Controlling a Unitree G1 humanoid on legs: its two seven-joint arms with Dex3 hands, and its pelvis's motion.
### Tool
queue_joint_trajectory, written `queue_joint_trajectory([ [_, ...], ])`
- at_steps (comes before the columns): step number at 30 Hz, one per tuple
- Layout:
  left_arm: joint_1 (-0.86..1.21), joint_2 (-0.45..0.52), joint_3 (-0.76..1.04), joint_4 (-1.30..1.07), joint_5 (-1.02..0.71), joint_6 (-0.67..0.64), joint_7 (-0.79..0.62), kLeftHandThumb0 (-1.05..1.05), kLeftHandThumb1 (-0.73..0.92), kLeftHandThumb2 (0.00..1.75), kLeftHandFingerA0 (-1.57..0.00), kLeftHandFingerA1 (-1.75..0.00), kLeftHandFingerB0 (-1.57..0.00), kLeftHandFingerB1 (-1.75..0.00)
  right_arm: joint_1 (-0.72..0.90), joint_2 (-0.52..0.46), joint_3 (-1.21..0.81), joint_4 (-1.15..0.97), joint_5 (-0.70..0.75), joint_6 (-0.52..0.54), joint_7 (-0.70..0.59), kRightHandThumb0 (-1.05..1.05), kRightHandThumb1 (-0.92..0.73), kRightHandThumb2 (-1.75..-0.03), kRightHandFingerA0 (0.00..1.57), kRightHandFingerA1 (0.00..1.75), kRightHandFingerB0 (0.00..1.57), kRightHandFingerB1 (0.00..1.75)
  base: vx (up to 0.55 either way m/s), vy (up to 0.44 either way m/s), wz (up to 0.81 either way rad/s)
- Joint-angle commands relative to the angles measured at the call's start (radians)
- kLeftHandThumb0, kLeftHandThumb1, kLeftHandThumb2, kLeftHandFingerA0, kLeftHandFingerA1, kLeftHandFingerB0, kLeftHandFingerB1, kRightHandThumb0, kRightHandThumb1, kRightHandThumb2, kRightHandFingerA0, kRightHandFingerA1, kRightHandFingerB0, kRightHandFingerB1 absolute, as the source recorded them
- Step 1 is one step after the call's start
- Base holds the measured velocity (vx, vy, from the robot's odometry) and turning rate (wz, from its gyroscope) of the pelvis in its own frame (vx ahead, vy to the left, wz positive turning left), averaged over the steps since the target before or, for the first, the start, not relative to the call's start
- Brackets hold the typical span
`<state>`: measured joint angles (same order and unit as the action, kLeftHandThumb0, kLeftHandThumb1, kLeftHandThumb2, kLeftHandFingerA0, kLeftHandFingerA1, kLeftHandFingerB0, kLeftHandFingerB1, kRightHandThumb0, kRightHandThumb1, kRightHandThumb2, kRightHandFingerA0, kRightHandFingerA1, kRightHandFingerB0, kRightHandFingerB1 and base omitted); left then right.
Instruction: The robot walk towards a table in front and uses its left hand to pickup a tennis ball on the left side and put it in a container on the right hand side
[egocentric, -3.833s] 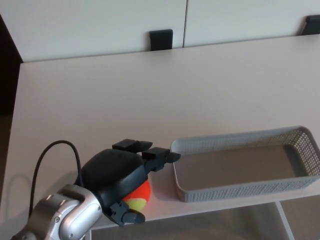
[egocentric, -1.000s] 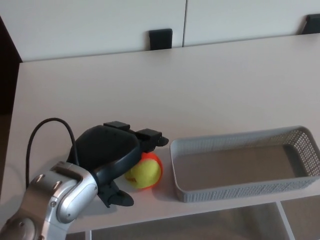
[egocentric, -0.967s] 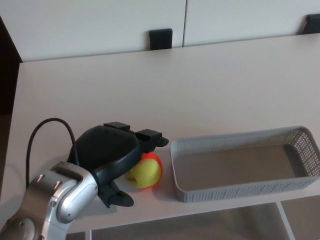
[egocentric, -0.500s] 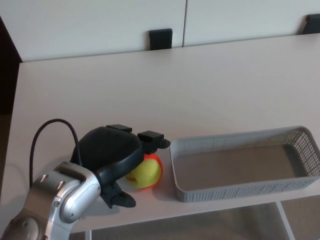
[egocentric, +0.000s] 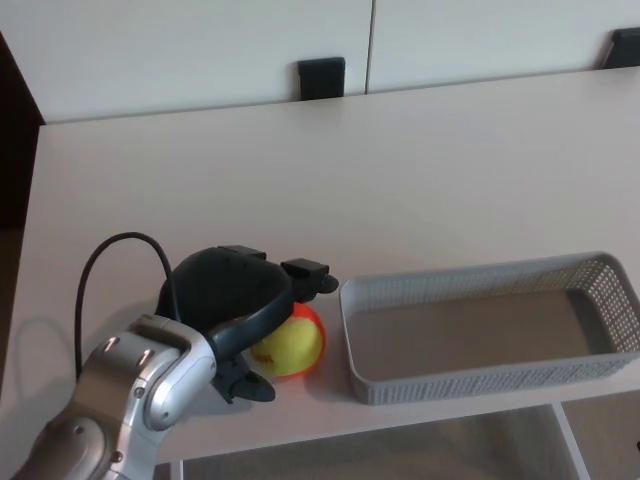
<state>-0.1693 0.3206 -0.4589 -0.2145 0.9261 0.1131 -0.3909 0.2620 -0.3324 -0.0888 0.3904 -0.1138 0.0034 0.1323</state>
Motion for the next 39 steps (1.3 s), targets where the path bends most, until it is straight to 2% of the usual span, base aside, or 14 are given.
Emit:
queue_joint_trajectory([
  [1, -0.035, -0.004, -0.015, 0.045, 0.044, 0.007, 0.037, -0.53, 0.31, 0.63, -0.42, -0.45, -0.35, -0.41, -0.012, -0.021, 0.000, 0.009, -0.005, 0.003, 0.003, -0.31, -0.66, -0.59, 0.52, 0.45, 0.34, 0.37, 0.00, 0.000, 0.00],
  [6, -0.079, -0.024, -0.030, 0.097, 0.061, 0.023, 0.038, -0.52, 0.36, 0.53, -0.47, -0.40, -0.39, -0.35, -0.031, -0.015, -0.003, 0.009, -0.001, 0.009, -0.001, -0.31, -0.66, -0.59, 0.51, 0.45, 0.35, 0.37, 0.00, 0.000, 0.00],
  [7, -0.091, -0.036, -0.043, 0.114, 0.071, 0.027, 0.043, -0.49, 0.29, 0.75, -0.45, -0.53, -0.29, -0.44, -0.037, -0.019, -0.006, 0.011, 0.000, 0.012, -0.002, -0.31, -0.65, -0.59, 0.52, 0.44, 0.36, 0.37, 0.00, 0.000, 0.00],
  [8, -0.098, -0.046, -0.053, 0.123, 0.077, 0.033, 0.045, -0.55, 0.36, 0.53, -0.51, -0.40, -0.43, -0.36, -0.040, -0.022, -0.007, 0.012, 0.001, 0.011, 0.001, -0.32, -0.66, -0.59, 0.52, 0.45, 0.35, 0.37, 0.00, 0.000, 0.00],
  [16, -0.101, -0.074, -0.108, 0.119, 0.097, 0.036, 0.023, -0.53, 0.38, 0.53, -0.62, -0.42, -0.49, -0.37, -0.027, -0.022, 0.000, -0.005, -0.004, 0.013, 0.002, -0.32, -0.66, -0.59, 0.53, 0.45, 0.35, 0.37, 0.00, 0.000, 0.00],
  [17, -0.103, -0.086, -0.113, 0.121, 0.085, 0.037, 0.015, -0.18, 0.53, 0.56, -1.16, -0.66, -0.75, -0.48, -0.026, -0.022, -0.001, -0.008, -0.004, 0.015, 0.001, -0.32, -0.66, -0.59, 0.55, 0.46, 0.36, 0.37, 0.00, 0.000, 0.00],
  [20, -0.105, -0.105, -0.122, 0.126, 0.067, 0.040, 0.003, -0.18, 0.53, 0.56, -1.16, -0.66, -0.75, -0.48, -0.026, -0.023, -0.003, -0.012, -0.003, 0.020, 0.001, -0.32, -0.66, -0.59, 0.55, 0.46, 0.36, 0.37, 0.00, 0.000, 0.00],
  [21, -0.116, -0.100, -0.137, 0.131, 0.091, 0.045, -0.014, -0.19, 0.62, 0.58, -1.11, -0.72, -0.76, -0.47, -0.027, -0.025, -0.005, -0.013, -0.002, 0.021, 0.001, -0.32, -0.66, -0.59, 0.56, 0.46, 0.36, 0.37, 0.00, 0.000, 0.00],
  [25, -0.145, -0.095, -0.178, 0.147, 0.140, 0.090, -0.082, -0.13, 0.58, 0.57, -1.01, -0.88, -0.77, -0.48, -0.029, -0.034, -0.003, -0.024, -0.011, 0.032, 0.000, -0.32, -0.66, -0.59, 0.56, 0.45, 0.37, 0.37, 0.00, 0.000, 0.00],
  [26, -0.144, -0.089, -0.177, 0.145, 0.135, 0.094, -0.091, -0.32, 0.76, 0.64, -1.09, -0.63, -0.75, -0.47, -0.030, -0.036, -0.002, -0.026, -0.012, 0.031, 0.003, -0.32, -0.66, -0.59, 0.56, 0.46, 0.37, 0.37, 0.00, 0.000, 0.00],
  [33, -0.145, -0.074, -0.178, 0.128, 0.142, 0.119, -0.126, -0.37, 0.78, 0.63, -1.08, -0.66, -0.79, -0.48, -0.032, -0.044, 0.004, -0.038, -0.017, 0.041, 0.006, -0.32, -0.66, -0.59, 0.55, 0.46, 0.37, 0.37, 0.00, 0.000, 0.00],
  [36, -0.149, -0.058, -0.170, 0.122, 0.141, 0.117, -0.128, -0.42, 0.76, 0.63, -1.07, -0.71, -0.87, -0.53, -0.035, -0.049, 0.009, -0.038, -0.021, 0.042, 0.012, -0.32, -0.66, -0.59, 0.54, 0.45, 0.37, 0.37, 0.00, 0.000, 0.00],
  [37, -0.147, -0.052, -0.168, 0.125, 0.140, 0.111, -0.113, -0.36, 0.76, 0.62, -1.02, -0.90, -0.90, -0.55, -0.036, -0.049, 0.010, -0.042, -0.021, 0.048, 0.014, -0.33, -0.66, -0.59, 0.54, 0.46, 0.38, 0.38, 0.00, 0.000, 0.00],
  [39, -0.143, -0.042, -0.164, 0.128, 0.140, 0.101, -0.091, -0.36, 0.76, 0.62, -1.02, -0.90, -0.90, -0.55, -0.038, -0.048, 0.012, -0.047, -0.020, 0.057, 0.016, -0.33, -0.66, -0.59, 0.54, 0.46, 0.38, 0.38, 0.00, 0.000, 0.00],
])
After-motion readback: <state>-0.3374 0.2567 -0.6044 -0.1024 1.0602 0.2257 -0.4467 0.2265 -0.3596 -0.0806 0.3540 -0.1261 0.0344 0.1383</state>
